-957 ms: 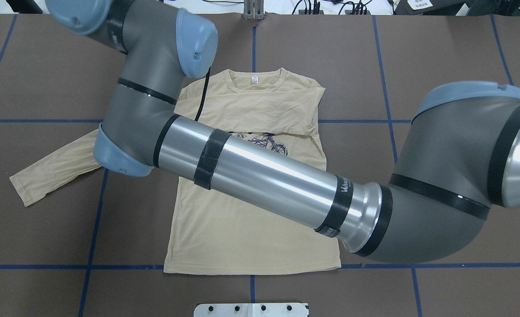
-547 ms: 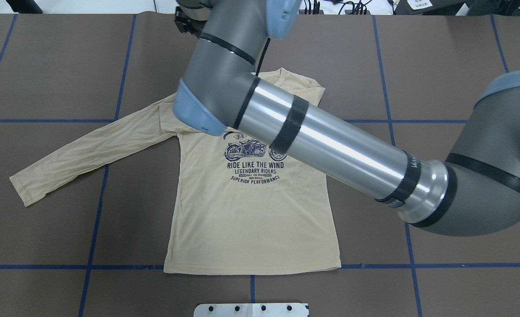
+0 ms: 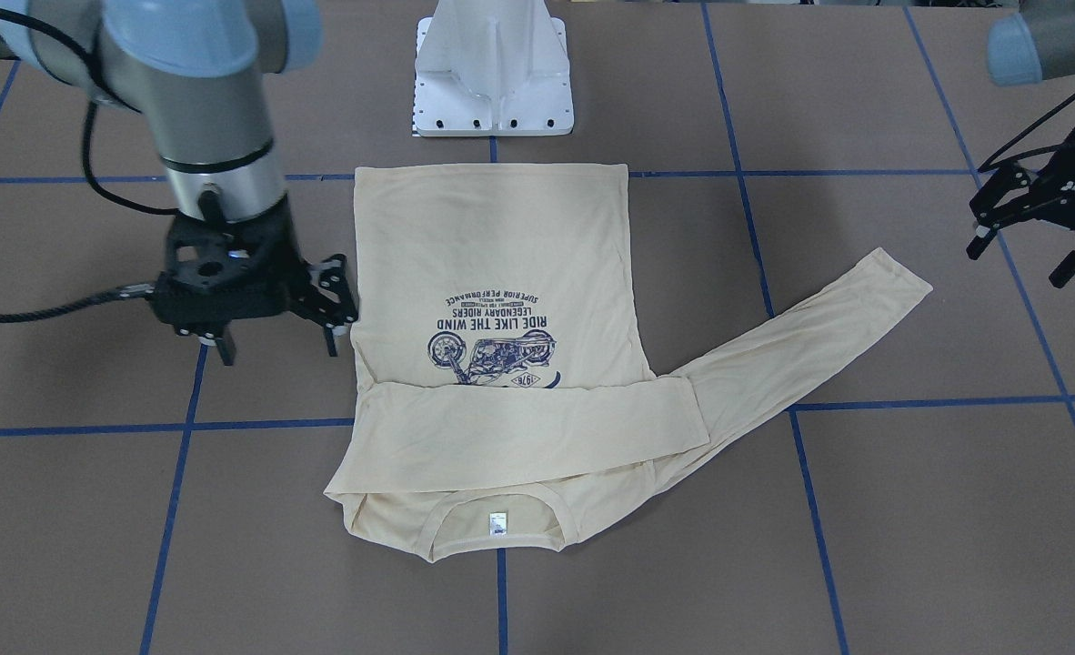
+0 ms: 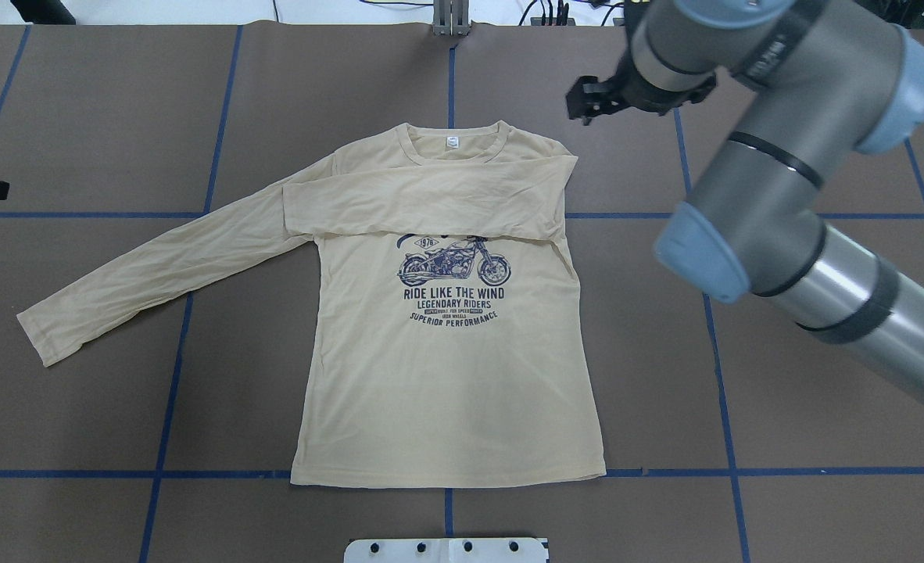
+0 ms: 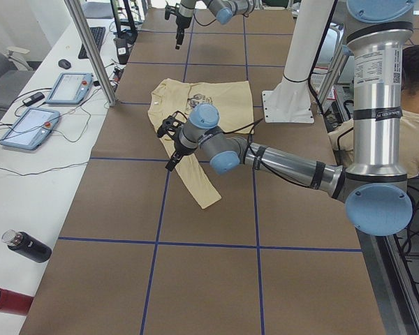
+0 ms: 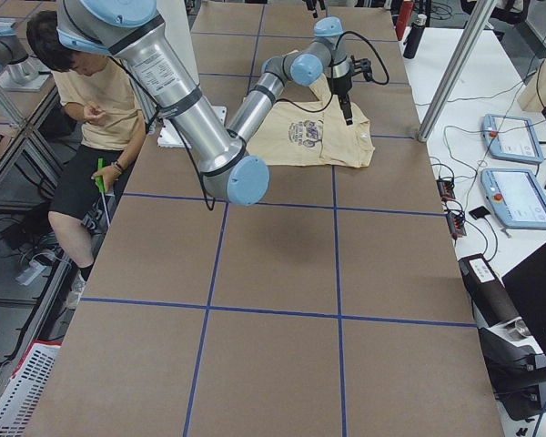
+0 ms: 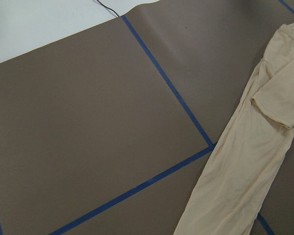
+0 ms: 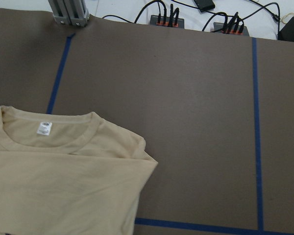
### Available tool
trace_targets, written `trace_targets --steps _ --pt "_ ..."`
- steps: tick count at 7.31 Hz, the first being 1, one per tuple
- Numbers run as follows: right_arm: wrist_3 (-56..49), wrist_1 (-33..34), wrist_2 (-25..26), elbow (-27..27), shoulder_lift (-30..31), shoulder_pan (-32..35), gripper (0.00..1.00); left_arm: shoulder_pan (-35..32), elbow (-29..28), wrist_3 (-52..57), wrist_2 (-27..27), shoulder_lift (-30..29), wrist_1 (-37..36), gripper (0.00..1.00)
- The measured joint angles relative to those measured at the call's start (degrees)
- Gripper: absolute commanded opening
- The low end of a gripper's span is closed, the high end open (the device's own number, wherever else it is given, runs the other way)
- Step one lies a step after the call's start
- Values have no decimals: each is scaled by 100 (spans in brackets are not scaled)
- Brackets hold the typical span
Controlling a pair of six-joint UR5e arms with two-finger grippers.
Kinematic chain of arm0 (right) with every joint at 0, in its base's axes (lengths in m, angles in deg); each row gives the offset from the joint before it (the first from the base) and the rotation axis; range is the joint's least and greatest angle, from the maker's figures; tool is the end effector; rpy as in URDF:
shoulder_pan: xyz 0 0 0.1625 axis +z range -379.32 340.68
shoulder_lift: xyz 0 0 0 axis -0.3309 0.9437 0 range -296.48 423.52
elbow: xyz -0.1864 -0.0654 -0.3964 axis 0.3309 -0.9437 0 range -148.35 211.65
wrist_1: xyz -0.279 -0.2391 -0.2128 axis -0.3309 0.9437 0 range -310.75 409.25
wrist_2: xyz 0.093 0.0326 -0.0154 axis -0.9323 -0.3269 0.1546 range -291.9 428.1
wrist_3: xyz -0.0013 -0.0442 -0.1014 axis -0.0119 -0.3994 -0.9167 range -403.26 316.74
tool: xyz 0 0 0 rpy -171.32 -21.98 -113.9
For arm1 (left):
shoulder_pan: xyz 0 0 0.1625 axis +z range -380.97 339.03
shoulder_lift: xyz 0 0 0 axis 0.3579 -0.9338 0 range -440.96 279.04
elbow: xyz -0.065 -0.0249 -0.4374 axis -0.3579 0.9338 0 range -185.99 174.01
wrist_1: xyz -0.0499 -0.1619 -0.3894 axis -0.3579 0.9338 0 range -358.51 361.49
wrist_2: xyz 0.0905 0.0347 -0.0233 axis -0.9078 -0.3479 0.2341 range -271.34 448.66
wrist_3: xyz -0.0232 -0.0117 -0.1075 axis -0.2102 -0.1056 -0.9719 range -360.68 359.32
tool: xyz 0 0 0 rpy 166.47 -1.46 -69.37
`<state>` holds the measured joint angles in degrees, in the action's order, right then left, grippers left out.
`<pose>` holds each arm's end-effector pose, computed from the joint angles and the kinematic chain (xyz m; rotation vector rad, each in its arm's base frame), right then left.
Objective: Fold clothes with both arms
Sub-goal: 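Release the sleeve and raise the right gripper away from the shirt, then lower the left gripper to the cuff of the other sleeve and grasp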
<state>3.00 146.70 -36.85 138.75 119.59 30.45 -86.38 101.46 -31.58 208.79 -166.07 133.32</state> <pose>-0.3376 -0.5614 0.2253 0.3805 -0.6985 0.0005 0.1339 -0.4794 0.4908 0.5929 0.8594 0.1493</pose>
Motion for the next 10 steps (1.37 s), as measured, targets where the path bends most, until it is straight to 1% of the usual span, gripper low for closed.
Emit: trace_targets --steps 1,2,3,4,5,6,7,10 --pt "-613 -43 -217 520 772 269 100 442 -157 -598 -455 34 286 100" --pt "-1123 -276 -424 809 1450 525 100 777 -428 -946 -812 66 618 100" --pt "-1444 -904 -643 885 2110 748 100 965 -788 -1089 -1009 100 1038 100" --pt "-1683 -1710 -968 841 2759 1002 100 1057 -1130 -1139 -1093 146 1467 99" --pt "-1964 -2278 -1279 784 3285 1294 100 1143 -1337 -1156 -1145 207 1746 92" --pt "-2257 -2556 -1462 748 3609 1552 100 1265 -1419 -1159 -1191 270 1866 82" --pt "-2432 -2666 -1542 705 3751 1699 100 1396 -1450 -1155 -1216 368 1932 78" --pt "-2543 -2721 -1578 627 3809 1786 100 1700 -1476 -1144 -1366 607 2025 73"
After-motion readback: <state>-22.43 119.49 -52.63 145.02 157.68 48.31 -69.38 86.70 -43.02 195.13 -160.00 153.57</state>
